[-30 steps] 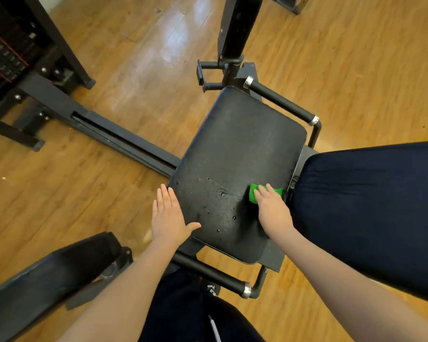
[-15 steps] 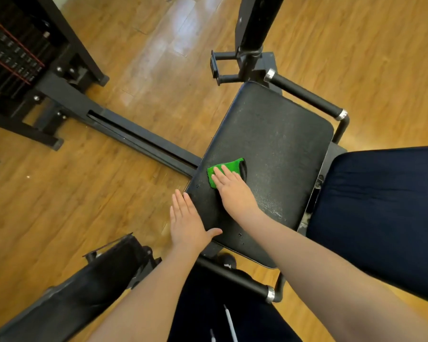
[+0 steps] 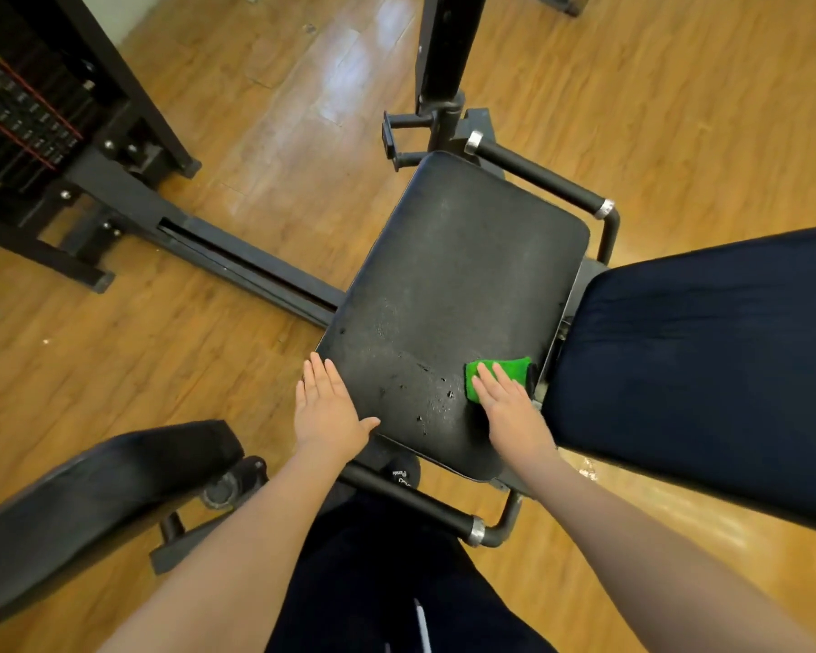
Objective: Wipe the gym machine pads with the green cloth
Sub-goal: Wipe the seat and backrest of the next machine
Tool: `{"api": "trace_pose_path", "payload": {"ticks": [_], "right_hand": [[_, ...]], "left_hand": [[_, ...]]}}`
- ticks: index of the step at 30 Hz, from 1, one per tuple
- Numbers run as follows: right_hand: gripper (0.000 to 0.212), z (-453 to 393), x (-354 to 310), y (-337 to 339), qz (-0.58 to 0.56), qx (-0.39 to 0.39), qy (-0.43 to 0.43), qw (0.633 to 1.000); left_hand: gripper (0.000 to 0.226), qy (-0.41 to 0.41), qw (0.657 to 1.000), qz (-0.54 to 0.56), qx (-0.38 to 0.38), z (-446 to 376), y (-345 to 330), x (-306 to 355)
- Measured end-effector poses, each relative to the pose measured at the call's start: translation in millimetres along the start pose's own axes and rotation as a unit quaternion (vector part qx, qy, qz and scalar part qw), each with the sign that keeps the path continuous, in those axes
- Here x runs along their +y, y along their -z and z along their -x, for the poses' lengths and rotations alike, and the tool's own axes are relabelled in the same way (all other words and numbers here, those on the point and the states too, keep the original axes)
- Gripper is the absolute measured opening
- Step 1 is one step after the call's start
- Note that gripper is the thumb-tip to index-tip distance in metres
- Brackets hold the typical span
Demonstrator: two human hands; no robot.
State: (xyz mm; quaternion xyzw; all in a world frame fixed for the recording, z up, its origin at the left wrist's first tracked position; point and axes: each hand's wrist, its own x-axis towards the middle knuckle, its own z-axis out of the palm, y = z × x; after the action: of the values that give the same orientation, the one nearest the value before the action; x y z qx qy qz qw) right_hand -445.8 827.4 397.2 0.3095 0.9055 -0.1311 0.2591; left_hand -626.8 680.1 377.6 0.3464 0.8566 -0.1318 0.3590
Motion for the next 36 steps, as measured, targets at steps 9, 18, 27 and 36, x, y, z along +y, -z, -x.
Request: {"api": "trace_pose_path", "payload": {"ticks": [9, 18, 27, 36], "right_hand": [[0.053, 11.5, 10.5, -19.9, -0.051, 0.034, -0.035, 0.997], [0.061, -2.8, -10.1, -10.4, -0.187, 0.168, -0.061, 0.966], [0.051, -108.2, -123.7, 44.2, -0.075, 0.138, 0.129, 0.979], [0.051, -89.8, -99.8, 5.6, -0.03, 0.111, 0.153, 0.981]], "left_hand": [[0.108, -0.015, 1.0, 0.014, 0.021, 7.2, -11.4, -1.2], [0.115, -0.011, 0.998, 0.035, 0.043, 5.1, -14.2, -4.4], [0.116, 0.005, 0.997, 0.074, 0.036, 4.9, -17.3, -3.7], [0.116, 0.017, 0.996, 0.083, 0.03, 1.1, -17.3, -5.5]]}}
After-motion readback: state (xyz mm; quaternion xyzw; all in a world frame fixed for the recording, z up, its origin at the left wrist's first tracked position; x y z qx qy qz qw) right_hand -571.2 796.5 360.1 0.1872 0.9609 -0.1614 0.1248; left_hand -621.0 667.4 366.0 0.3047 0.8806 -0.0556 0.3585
